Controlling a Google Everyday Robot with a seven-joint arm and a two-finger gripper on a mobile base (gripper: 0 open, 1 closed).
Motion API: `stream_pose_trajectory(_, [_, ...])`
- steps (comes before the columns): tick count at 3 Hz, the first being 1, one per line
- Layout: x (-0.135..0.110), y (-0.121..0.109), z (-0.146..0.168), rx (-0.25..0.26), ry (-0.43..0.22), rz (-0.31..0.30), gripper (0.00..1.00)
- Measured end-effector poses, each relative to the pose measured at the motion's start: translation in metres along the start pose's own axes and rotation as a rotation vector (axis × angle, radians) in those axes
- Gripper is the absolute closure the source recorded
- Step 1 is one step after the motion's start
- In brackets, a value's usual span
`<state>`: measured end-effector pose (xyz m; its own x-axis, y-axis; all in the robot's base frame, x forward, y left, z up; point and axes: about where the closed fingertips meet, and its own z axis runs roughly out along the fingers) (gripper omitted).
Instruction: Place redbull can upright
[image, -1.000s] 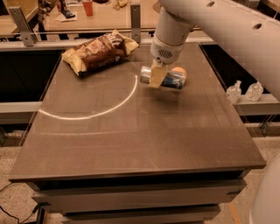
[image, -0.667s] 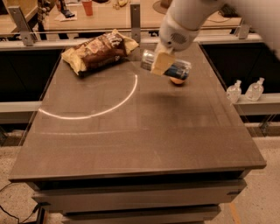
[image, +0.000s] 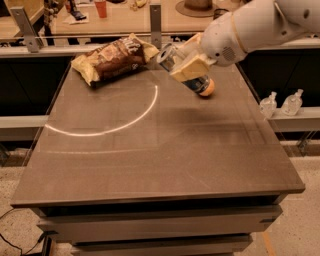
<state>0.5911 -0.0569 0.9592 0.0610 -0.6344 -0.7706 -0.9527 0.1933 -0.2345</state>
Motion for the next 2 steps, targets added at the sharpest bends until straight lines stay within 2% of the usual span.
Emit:
stream_pose_trajectory(1, [0.008, 0.012, -0.009, -0.013, -0.284, 0.021, 1.0])
stream_pose_trajectory(2, [0.004, 0.031, -0.027, -0.027, -0.511, 0.095, 1.0])
